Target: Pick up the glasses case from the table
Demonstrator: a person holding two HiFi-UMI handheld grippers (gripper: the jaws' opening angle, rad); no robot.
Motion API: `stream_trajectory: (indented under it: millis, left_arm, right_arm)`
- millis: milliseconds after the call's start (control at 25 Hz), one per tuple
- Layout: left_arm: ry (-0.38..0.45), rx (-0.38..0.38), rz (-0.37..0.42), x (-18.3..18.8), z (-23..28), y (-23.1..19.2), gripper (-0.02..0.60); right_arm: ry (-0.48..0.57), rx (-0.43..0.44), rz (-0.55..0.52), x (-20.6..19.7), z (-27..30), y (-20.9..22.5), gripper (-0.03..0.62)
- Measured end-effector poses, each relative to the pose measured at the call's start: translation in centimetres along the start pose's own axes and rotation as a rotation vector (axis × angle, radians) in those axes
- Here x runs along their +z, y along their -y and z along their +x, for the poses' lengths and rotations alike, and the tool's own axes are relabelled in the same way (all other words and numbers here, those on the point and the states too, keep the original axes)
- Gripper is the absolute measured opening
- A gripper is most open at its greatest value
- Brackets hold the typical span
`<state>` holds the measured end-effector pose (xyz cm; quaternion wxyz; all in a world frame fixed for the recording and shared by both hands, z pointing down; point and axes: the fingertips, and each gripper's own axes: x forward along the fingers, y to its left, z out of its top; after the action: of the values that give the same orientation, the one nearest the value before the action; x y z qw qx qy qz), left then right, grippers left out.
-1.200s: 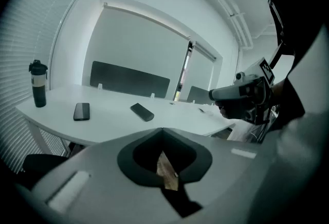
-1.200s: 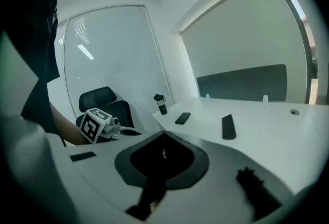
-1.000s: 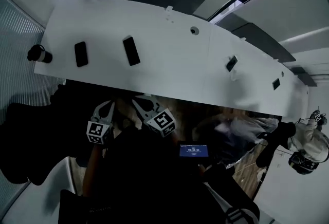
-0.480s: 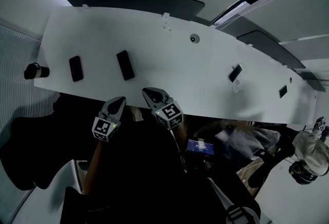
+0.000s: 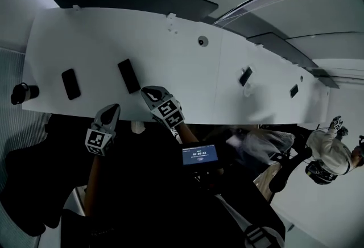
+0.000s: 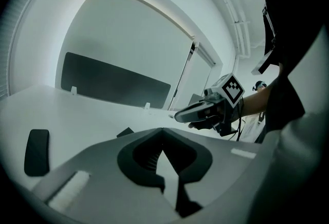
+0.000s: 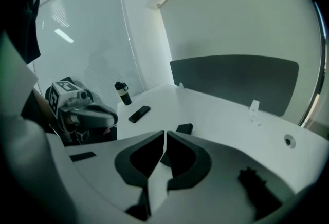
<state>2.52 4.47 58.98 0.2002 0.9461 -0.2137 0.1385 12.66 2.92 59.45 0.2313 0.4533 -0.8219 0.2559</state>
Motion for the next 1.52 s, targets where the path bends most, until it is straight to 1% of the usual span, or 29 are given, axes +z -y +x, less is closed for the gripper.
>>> stream_trajectory:
  millis: [120, 280, 440, 680, 800, 1000, 1160, 1200, 1280, 1400, 1520]
  left_arm:
    - [0.017, -0.012, 0.015, 0.7, -0.8, -2.6, 0.005]
    - [0.041, 0.012, -0.010, 0.8, -2.3, -6.3, 0.006]
    - [0.064, 0.045, -0.071, 1.0, -3.9, -9.6, 0.006]
    - [0.077, 0.102, -0.108, 0.2, -6.1, -13.5, 0.005]
    - [0.093, 0.125, -0.135, -0.3, -7.2, -14.4, 0.005]
    - [0.108, 0.144, -0.153, -1.1, -8.1, -15.0, 0.006]
    - [0.111, 0.152, -0.165, -1.5, -8.8, -14.7, 0.006]
    - [0.113, 0.152, -0.165, -1.6, -9.0, -14.6, 0.006]
    - [0.115, 0.154, -0.156, -2.1, -9.4, -14.6, 0.006]
    - [0.120, 0.178, -0.153, -2.6, -10.2, -15.0, 0.006]
    - [0.125, 0.201, -0.168, -2.6, -11.1, -15.2, 0.006]
  right_arm:
    - [-0.038, -0.037, -0.024, 1.3, 2.3, 0.2, 0.009]
    - [-0.089, -0.080, -0.065, 2.9, 5.0, 0.5, 0.015]
    - [-0.156, -0.116, -0.086, 3.6, 7.7, 0.6, 0.063]
    - [-0.244, -0.180, -0.084, 3.6, 10.3, 1.6, 0.108]
    - [-0.283, -0.199, -0.086, 3.5, 11.2, 2.1, 0.133]
    - [-0.335, -0.224, -0.096, 3.0, 12.8, 3.1, 0.185]
    - [-0.381, -0.218, -0.126, 1.9, 14.2, 3.8, 0.232]
    - [-0.394, -0.214, -0.122, 1.5, 14.6, 4.0, 0.249]
    - [-0.413, -0.209, -0.077, 0.4, 15.5, 4.8, 0.275]
    - [-0.459, -0.197, 0.036, -1.1, 16.3, 5.6, 0.316]
    - [-0.514, -0.162, 0.169, -2.9, 17.1, 5.8, 0.379]
